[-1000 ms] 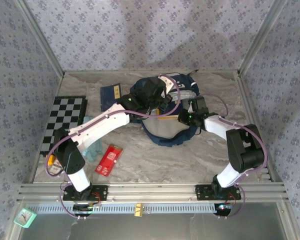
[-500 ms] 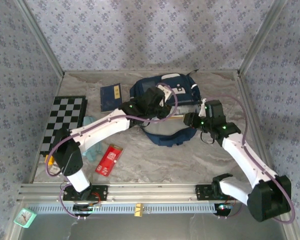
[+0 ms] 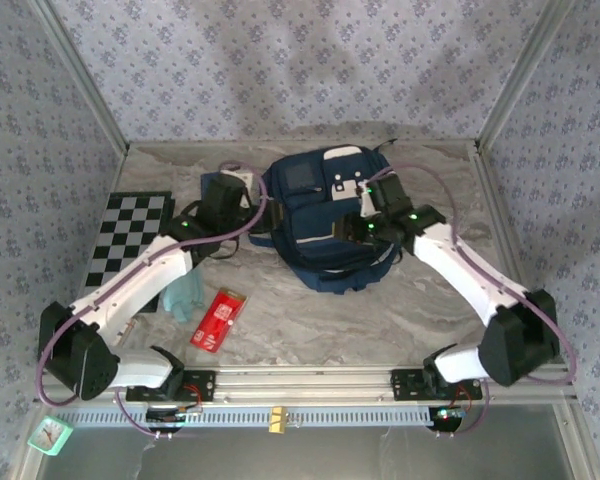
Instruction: Pack the student bag
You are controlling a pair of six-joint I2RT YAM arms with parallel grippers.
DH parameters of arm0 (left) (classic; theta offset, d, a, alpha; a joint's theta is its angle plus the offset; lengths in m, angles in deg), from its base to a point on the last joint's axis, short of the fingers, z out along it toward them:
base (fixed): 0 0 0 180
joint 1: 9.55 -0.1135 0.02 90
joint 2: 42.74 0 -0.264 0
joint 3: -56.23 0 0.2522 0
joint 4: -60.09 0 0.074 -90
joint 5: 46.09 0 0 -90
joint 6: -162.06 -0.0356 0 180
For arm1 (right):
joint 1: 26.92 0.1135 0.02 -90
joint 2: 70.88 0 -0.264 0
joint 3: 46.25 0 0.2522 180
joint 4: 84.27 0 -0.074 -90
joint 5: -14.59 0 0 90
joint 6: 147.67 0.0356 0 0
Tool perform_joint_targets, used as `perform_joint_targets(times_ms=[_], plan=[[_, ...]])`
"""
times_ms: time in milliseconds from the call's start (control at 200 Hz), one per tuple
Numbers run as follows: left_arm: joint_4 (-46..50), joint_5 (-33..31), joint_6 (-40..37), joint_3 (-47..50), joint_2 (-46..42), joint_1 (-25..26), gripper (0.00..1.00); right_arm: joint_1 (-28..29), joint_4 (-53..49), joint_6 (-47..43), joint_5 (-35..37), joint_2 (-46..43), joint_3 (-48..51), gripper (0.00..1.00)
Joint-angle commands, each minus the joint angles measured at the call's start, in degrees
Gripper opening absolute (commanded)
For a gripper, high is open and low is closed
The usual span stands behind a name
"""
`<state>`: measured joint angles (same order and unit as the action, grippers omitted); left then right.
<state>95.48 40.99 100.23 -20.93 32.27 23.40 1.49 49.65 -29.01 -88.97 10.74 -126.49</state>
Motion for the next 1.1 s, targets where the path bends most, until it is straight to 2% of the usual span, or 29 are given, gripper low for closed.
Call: perform_joint_targets(times_ms=[0,95,225,345,430,595,805,950,1094], plan=[[6.5,1.3,1.0,1.7,0.1,-4.7,0.73,3.5,2.5,2.2,1.3,5.9,-5.2,0.52],[8.4,0.8,0.1,0.9,2.6,-9.0,0.75,6.3,7.3,4.7,0.0,11.3,-8.1,0.52],[7.7,0.4,-1.4,-1.8,8.3,-13.5,0.76,10.3,9.7,5.8,2.0,19.4,-14.4,0.52],[9.4,0.2,-2.6,-8.7,17.0,-16.9,0.78,12.8,11.6,6.3,2.7,25.3,-18.5,0.51],[9.3,-3.3,-3.3,-12.8,22.3,-18.0,0.80,13.5,11.7,6.2,2.1,27.6,-20.3,0.50],[10.5,-3.3,-3.7,-21.6,33.5,-20.3,0.83,13.6,10.9,5.5,3.1,27.3,-19.3,0.50],[16.4,-7.2,-2.3,-33.9,46.6,-21.6,0.92,13.7,10.2,5.2,3.3,23.8,-15.9,0.51],[17.0,-7.1,-0.5,-37.2,51.4,-22.4,0.95,13.5,10.4,5.2,4.2,20.9,-13.0,0.52],[20.0,-6.8,-0.6,-37.6,52.9,-22.0,0.95,13.4,9.7,4.9,3.9,19.8,-12.3,0.52]])
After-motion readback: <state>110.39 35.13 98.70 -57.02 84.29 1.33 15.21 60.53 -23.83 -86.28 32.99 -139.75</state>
